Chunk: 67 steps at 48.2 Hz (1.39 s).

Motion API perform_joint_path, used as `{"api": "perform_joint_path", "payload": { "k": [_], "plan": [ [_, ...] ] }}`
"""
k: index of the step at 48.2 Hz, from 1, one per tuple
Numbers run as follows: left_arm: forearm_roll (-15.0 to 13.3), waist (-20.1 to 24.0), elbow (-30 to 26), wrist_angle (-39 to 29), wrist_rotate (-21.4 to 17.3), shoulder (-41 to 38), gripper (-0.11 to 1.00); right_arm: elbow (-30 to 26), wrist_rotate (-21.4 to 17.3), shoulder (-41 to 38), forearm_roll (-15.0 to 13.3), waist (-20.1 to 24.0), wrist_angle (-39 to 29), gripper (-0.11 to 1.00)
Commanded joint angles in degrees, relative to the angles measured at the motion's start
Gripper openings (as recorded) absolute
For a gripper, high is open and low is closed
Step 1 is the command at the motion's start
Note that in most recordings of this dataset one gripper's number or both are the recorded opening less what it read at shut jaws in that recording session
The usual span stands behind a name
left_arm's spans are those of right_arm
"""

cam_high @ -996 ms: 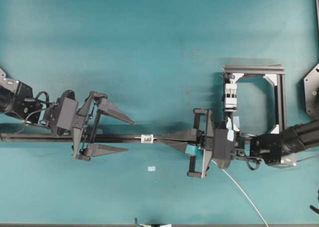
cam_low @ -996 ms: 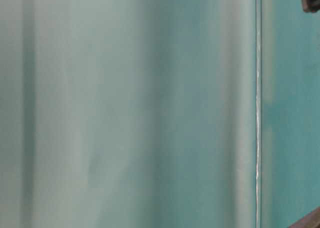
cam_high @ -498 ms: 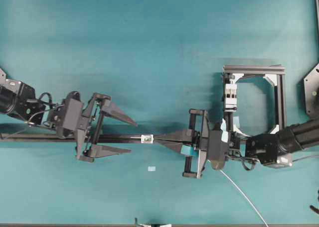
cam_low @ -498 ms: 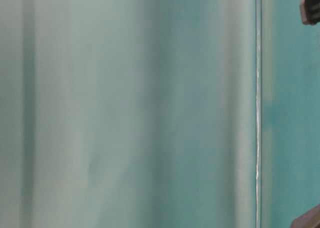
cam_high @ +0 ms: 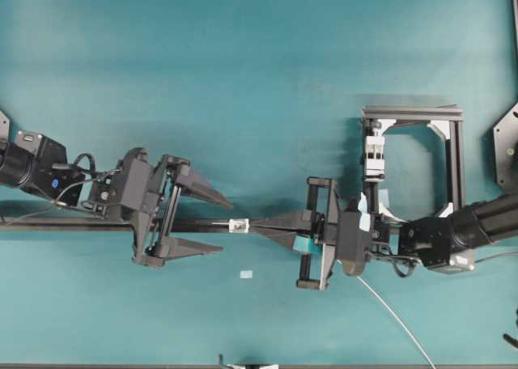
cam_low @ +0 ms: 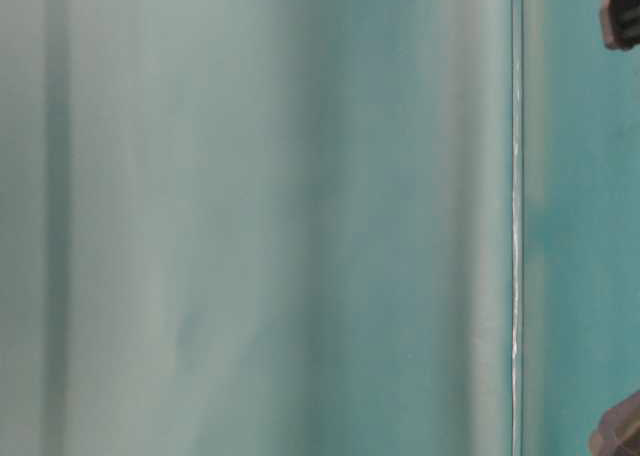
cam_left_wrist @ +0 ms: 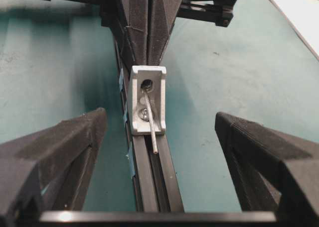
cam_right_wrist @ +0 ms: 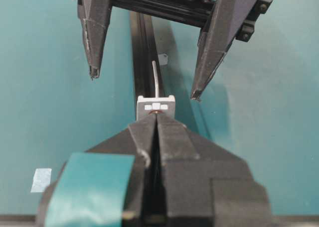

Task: Insert the wire through the hole in the metal fitting marked with a red label. (retake)
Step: 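Move the left gripper to the bracket and grasp the protruding wire tip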

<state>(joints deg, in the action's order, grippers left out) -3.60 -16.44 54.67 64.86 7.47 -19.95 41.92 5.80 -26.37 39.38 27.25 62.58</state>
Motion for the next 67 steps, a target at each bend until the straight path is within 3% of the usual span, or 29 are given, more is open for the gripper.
{"api": "perform_joint_path", "payload": {
  "k": [1,8,12,21,27,67],
  "plan": [
    [0.2,-0.3,-0.6,0.3,0.1,0.8,0.45,-0.3,0.1,0.7,0.0,-0.4,-0.6,0.02],
    [0.2,-0.3,-0.6,0.3,0.1,0.8,0.43,-0.3,0.1,0.6,0.0,-0.4,-0.6,0.02],
    [0.2,-0.3,-0.6,0.4,0.1,1.0,0.37,-0.3,0.1,0.6,0.0,-0.4,-0.6,0.02],
    [-0.3,0.4,-0.6,0.1,1.6,1.7,0.02,-0.4,0.1,0.7,0.0,-0.4,-0.6,0.02],
    [-0.3,0.4,-0.5,-0.7,1.8,1.5,-0.09,-0.4,0.1,0.7,0.0,-0.4,-0.6,0.02],
    [0.0,0.4,-0.4,-1.1,1.7,1.9,-0.1,0.2,0.4,2.5,-0.7,-0.4,-3.5,0.02]
  ]
}}
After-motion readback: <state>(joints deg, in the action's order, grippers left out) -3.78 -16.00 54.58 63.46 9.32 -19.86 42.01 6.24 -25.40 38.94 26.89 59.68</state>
